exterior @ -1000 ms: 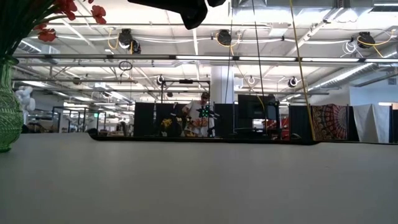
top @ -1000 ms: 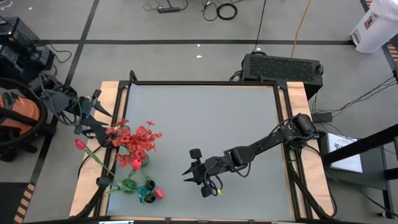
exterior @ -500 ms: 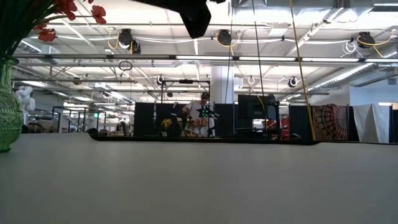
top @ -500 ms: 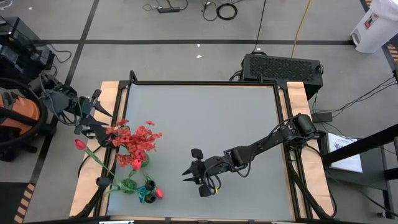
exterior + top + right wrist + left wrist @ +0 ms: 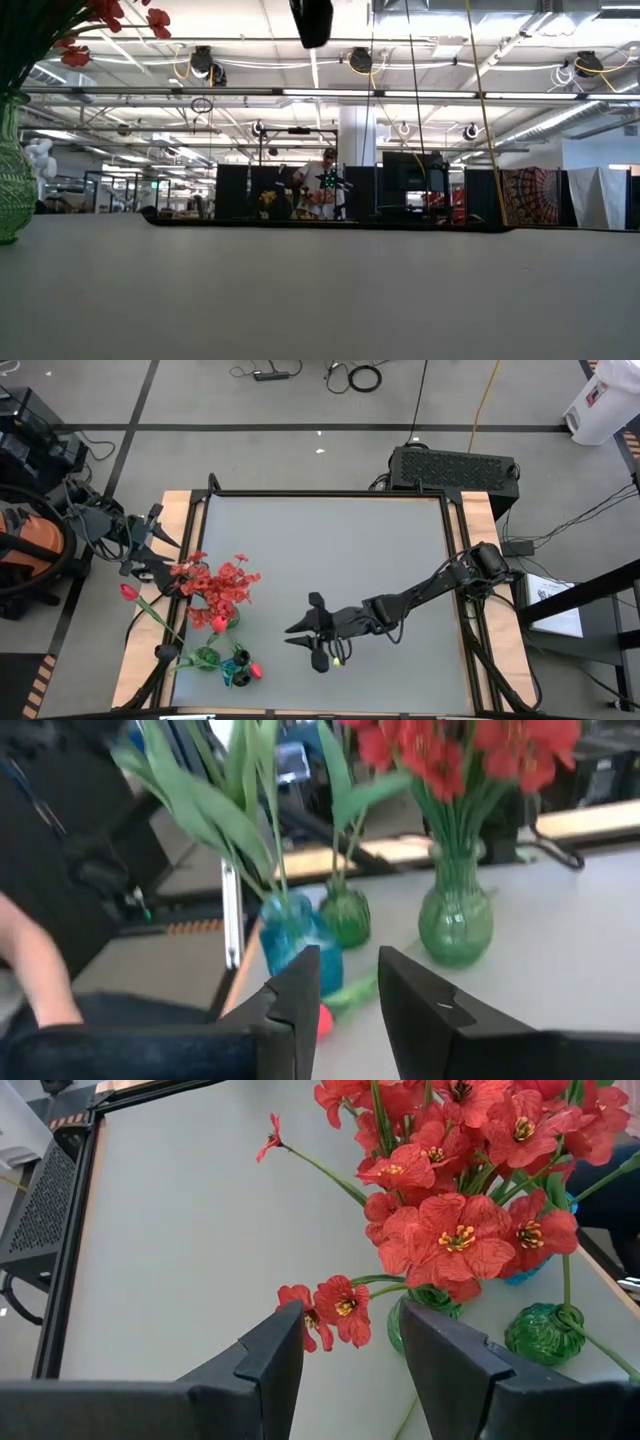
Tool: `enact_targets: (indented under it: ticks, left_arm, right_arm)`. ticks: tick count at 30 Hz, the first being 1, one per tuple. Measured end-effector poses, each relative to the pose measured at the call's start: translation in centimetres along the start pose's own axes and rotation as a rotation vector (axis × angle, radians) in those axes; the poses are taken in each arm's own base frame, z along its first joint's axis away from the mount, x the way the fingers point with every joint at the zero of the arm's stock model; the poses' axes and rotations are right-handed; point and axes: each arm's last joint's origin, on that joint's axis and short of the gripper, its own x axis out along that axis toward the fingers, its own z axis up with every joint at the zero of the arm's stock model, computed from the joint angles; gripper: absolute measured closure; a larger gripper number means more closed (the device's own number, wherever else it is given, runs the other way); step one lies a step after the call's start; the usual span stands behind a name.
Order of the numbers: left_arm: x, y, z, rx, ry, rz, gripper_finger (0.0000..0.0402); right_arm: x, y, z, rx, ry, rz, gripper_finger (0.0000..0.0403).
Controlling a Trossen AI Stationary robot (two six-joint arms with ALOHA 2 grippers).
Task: Sort flowers into vase by color
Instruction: Put the light orange flower into the bottom green vase
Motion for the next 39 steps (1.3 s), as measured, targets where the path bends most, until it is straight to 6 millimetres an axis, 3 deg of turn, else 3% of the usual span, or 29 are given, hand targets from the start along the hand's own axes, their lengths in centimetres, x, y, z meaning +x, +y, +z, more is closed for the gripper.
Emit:
enact_targets:
  ticks: [4, 8, 20, 30, 39]
  left_arm:
    - [0.0, 0.0, 0.0, 0.000, 0.000, 0.000, 0.0228]
    - [0.0, 0.0, 0.0, 0.000, 0.001, 0.000, 0.0228]
    - [0.0, 0.0, 0.0, 0.000, 0.001, 0.000, 0.0228]
    - [0.0, 0.0, 0.0, 0.000, 0.000, 0.000, 0.0228]
    - [0.0, 0.0, 0.0, 0.000, 0.000, 0.000, 0.0228]
  right_arm:
    - [0.7, 0.2, -0.5, 0.011, -0.051, 0.022, 0.0306]
    - [2.3, 0.1, -2.6, 0.029, -0.075, 0.041, 0.0296]
    - [7.0, 1.6, -6.2, -0.004, -0.035, 0.054, 0.0236]
    - [6.6, 3.6, -8.2, 0.010, 0.021, 0.029, 0.0189]
    - [6.5, 4.7, -9.7, 0.052, -0.005, -0.032, 0.0181]
